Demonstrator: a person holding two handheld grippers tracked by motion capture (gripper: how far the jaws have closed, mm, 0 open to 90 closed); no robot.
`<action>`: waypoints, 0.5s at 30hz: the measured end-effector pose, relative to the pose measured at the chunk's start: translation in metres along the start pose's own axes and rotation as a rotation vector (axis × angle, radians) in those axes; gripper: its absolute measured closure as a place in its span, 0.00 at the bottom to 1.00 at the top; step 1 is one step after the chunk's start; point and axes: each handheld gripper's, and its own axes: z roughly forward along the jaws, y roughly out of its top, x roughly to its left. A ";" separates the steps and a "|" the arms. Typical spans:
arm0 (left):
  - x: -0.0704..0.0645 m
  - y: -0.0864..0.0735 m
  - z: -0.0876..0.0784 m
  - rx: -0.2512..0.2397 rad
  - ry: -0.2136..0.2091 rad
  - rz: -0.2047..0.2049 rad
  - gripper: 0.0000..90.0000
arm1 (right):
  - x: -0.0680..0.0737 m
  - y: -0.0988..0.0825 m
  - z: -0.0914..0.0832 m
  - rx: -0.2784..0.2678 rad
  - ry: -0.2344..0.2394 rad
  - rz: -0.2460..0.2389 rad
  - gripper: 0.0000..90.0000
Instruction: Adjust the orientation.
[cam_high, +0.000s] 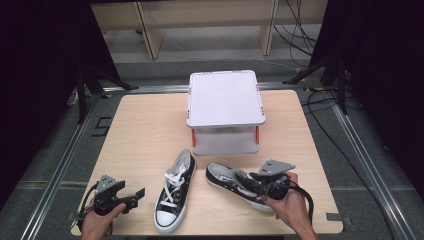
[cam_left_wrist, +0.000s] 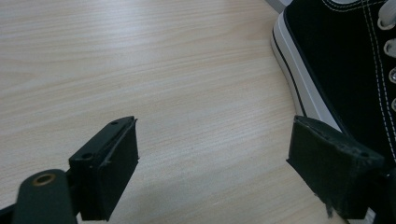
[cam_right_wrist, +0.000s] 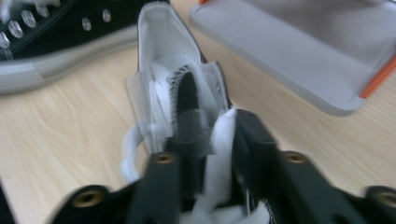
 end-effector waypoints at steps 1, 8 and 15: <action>0.000 0.000 0.000 0.006 0.009 0.004 0.17 | 0.000 -0.001 -0.006 -0.003 -0.003 0.014 0.69; 0.001 0.000 -0.001 0.003 0.011 0.001 0.17 | 0.007 -0.027 -0.029 -0.008 -0.039 0.072 0.38; 0.000 0.000 -0.001 0.001 0.009 -0.003 0.17 | 0.024 -0.037 -0.014 0.060 -0.102 -0.010 0.31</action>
